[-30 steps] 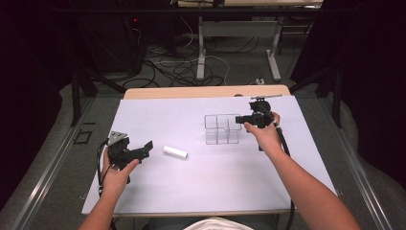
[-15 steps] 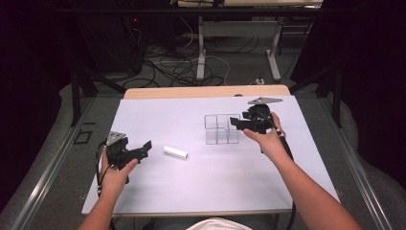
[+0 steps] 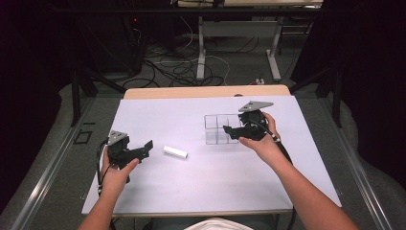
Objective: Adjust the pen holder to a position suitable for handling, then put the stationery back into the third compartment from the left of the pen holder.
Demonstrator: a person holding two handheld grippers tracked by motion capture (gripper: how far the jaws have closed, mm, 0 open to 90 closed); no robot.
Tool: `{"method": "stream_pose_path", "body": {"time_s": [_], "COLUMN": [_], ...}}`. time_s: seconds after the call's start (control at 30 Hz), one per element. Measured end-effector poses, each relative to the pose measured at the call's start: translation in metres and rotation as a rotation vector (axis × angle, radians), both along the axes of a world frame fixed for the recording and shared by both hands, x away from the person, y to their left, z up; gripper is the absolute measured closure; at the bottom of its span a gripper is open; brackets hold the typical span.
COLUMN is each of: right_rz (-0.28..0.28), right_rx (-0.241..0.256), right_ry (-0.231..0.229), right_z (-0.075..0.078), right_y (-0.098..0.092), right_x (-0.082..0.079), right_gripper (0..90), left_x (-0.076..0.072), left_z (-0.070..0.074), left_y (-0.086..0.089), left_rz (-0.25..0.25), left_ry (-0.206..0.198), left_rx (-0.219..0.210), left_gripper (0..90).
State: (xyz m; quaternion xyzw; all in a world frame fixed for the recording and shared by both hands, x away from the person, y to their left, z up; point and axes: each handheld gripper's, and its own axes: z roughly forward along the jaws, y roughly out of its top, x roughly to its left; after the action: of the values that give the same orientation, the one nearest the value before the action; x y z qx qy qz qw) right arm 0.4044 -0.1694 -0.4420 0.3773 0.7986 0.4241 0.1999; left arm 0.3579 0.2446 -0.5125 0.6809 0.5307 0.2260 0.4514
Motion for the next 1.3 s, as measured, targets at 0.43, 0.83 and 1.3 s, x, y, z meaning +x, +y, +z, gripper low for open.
{"method": "stream_pose_path", "body": {"time_s": [0.43,0.83,1.3], "right_rz": [0.061,0.170,0.277], "right_rx": [-0.021,-0.079,-0.118], "right_ry": [-0.006,0.000,0.070], "right_z": [0.003,0.003,-0.002], "right_y": [0.034,0.062,0.090], "right_x": [0.000,0.003,0.010], "right_gripper": [14.1,16.9,36.9], "left_x": [-0.002,-0.001,-0.001], "left_z": [0.001,0.001,0.000], "left_y": [0.001,0.007,0.010], "left_rz": [-0.021,0.016,0.013], "left_ry": [-0.028,-0.017,-0.010], "left_rx": [-0.008,-0.031,-0.017], "left_gripper": [0.1,0.1,0.1]}}
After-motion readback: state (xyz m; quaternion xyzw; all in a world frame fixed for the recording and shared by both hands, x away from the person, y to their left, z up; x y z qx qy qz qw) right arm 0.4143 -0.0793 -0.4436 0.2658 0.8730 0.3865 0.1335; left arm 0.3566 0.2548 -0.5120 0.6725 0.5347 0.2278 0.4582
